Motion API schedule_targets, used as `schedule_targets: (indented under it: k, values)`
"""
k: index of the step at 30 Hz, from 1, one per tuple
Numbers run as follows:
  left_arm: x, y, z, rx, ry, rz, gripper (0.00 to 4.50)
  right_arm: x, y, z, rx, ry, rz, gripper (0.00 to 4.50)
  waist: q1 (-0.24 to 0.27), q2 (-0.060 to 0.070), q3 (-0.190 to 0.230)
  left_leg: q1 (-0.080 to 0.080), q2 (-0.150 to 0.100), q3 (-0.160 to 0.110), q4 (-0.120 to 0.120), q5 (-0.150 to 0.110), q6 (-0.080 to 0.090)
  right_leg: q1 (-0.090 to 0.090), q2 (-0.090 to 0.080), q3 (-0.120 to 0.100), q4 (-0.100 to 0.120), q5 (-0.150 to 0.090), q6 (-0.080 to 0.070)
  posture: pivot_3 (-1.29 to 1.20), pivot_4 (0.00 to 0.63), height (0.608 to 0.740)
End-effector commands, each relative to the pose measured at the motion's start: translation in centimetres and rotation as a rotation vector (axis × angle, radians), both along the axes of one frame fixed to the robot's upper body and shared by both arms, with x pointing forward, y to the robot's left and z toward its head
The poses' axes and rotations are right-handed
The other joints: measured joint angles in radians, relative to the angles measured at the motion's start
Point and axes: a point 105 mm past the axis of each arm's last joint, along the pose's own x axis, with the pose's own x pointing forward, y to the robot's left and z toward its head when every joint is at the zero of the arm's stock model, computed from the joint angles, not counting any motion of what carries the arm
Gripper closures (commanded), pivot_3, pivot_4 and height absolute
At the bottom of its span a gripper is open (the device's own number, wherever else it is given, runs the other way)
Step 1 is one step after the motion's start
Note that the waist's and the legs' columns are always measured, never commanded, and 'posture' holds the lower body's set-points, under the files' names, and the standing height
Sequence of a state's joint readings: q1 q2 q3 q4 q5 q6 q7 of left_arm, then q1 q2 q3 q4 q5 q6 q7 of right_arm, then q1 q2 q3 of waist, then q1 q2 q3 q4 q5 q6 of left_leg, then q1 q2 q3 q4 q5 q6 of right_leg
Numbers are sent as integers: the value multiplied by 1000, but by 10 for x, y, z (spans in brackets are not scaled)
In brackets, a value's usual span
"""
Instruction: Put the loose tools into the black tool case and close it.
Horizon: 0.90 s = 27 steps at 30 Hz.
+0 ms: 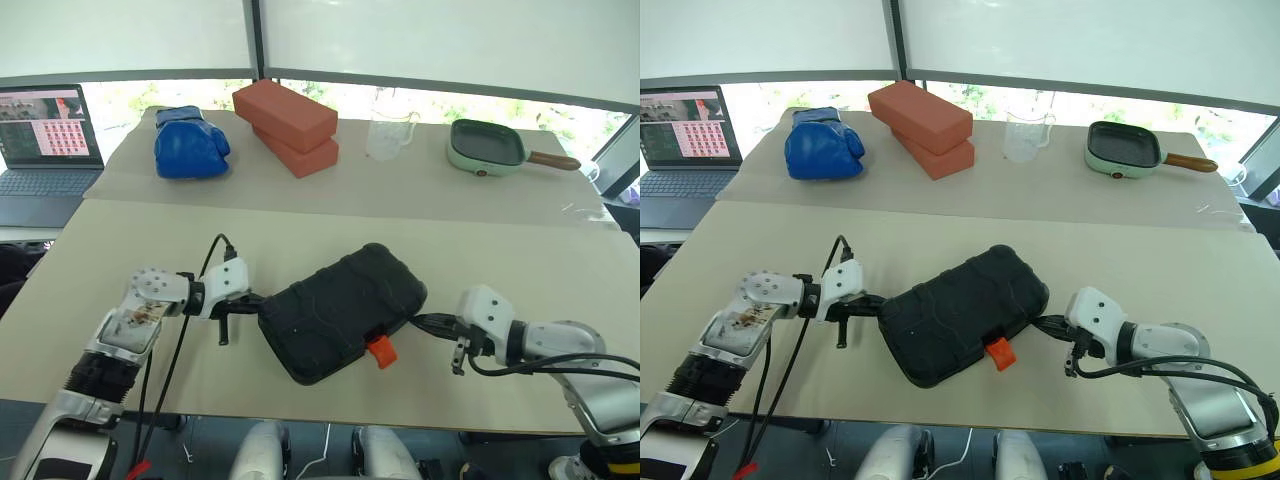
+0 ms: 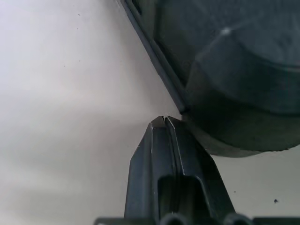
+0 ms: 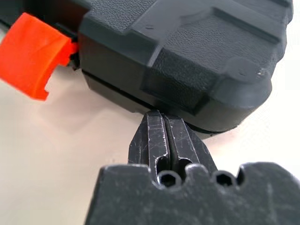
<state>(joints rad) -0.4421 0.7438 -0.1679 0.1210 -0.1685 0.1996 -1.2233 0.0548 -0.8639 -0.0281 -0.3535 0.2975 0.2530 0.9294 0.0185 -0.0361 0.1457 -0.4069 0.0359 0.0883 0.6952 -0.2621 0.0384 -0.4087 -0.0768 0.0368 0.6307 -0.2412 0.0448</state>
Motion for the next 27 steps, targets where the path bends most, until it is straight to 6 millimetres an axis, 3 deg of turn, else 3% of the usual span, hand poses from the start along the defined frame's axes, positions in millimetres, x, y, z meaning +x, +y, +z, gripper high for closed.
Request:
schedule_targets:
  k: [1, 3, 5, 8, 11, 14, 16, 27]
  values:
    - [14, 0, 50, -80, -76, 16, 4443, -20, 4, 15, 34, 28, 89, 4500, 3, 0, 0, 0, 0, 0, 0, 0, 0, 0, 0, 0, 0, 0, 0, 0, 150, 738]
    - [17, -13, 74, -148, -48, -13, 4443, -36, 10, 16, 55, 75, 157, 4500, 3, 0, 0, 0, 0, -1, 1, 0, 0, 1, 0, 0, 0, 0, 1, 0, 150, 738]
    - [8, -33, 84, -155, -12, -110, 4443, -45, 17, 17, 68, 106, 204, 4500, 1, 0, 0, 0, -1, -1, 1, 0, 0, 1, 0, 0, 0, 0, 2, 0, 150, 738]
    - [-6, -58, 78, -86, -4, -243, 4443, -48, 23, 16, 63, 108, 231, 4500, -8, 0, 0, 1, -2, -2, 1, 0, 1, 3, 0, 1, -1, -1, 3, 0, 150, 738]
    - [-21, -81, 55, -11, 25, -365, 4443, -46, 29, 13, 62, 106, 246, 4500, -12, 0, 0, 2, -2, -2, 1, 0, 1, 3, 0, 2, -1, -1, 3, 0, 150, 738]
    - [-18, -88, 22, 121, -12, -418, 4443, -38, 36, 11, 56, 92, 254, 4500, -12, 0, 0, 1, -2, -2, 1, 0, 1, 2, 1, 2, 0, -1, 2, 0, 150, 738]
    - [-16, -89, 10, 160, -29, -435, 4443, -35, 41, 9, 48, 90, 266, 4500, -8, 0, 0, 2, -2, -2, 1, 0, 1, 3, 1, 2, -1, -1, 2, 0, 150, 738]
    - [-10, -95, 8, 122, -57, -405, 4443, -30, 48, -15, -15, 104, 272, 4500, 1, 1, -2, 3, -3, -2, 3, -1, 2, 5, 0, 2, 0, -1, 3, 0, 150, 738]
